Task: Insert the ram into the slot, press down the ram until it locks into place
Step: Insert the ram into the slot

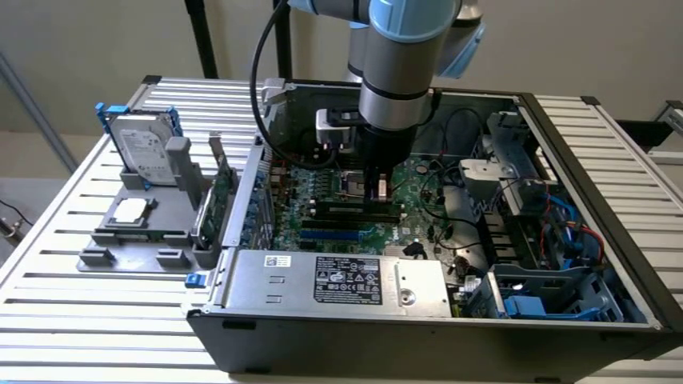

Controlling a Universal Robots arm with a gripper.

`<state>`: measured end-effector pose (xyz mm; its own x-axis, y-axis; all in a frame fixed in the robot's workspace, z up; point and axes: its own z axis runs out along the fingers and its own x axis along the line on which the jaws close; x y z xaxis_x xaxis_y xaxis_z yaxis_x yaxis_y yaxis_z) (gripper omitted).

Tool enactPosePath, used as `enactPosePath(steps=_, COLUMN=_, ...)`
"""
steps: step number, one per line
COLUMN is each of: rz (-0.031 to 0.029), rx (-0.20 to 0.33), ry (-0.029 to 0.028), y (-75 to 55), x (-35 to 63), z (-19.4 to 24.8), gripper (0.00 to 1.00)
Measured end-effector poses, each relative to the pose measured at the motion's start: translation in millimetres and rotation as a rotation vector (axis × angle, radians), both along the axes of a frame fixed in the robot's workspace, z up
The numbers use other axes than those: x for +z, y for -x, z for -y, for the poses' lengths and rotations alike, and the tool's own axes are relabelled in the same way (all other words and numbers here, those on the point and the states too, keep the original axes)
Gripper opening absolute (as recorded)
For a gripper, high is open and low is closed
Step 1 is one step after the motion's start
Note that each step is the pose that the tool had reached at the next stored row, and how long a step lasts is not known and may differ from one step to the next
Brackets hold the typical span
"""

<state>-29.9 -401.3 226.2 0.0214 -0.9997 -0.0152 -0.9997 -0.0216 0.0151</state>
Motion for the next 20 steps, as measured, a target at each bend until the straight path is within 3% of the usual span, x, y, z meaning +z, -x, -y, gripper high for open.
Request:
enactPosePath(steps=11, rz=0.0003, rx=0.000, ry=0.0022, y=0.7, x=-1.9, z=0.1, gripper=0.15)
enactPosePath(steps=12, rz=0.0005, rx=0.000, ry=0.0018, y=0.6, x=0.9, z=0.0, gripper=0.15)
enactPosePath(steps=13, rz=0.0004, rx=0.000, ry=0.0020, y=0.7, x=5.2, z=0.0, gripper=0.21)
enactPosePath(steps=16, rz=0.0004, rx=0.000, ry=0.0019, y=2.1, x=17.4, z=0.0, gripper=0.21)
enactPosePath(steps=20, rz=0.0005, rx=0.000, ry=0.0018, y=10.6, x=22.3, z=0.0, gripper=0.21)
